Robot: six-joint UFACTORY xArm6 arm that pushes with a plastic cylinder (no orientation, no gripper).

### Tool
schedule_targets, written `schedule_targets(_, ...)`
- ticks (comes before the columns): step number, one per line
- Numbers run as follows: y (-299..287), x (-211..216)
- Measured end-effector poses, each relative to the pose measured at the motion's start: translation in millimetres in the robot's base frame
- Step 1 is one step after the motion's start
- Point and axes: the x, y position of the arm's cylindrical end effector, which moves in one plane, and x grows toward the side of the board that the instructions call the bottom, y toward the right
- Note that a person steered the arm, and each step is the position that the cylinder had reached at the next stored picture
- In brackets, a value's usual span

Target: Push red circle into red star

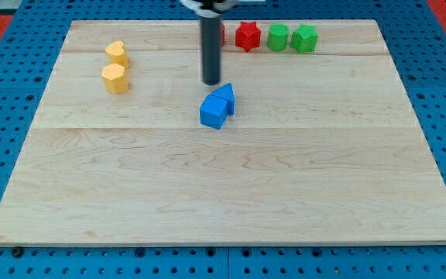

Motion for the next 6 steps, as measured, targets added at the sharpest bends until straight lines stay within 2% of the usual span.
schedule_targets(1,-41,-30)
schedule_targets(3,-49,-103)
schedule_targets(6,45,-117)
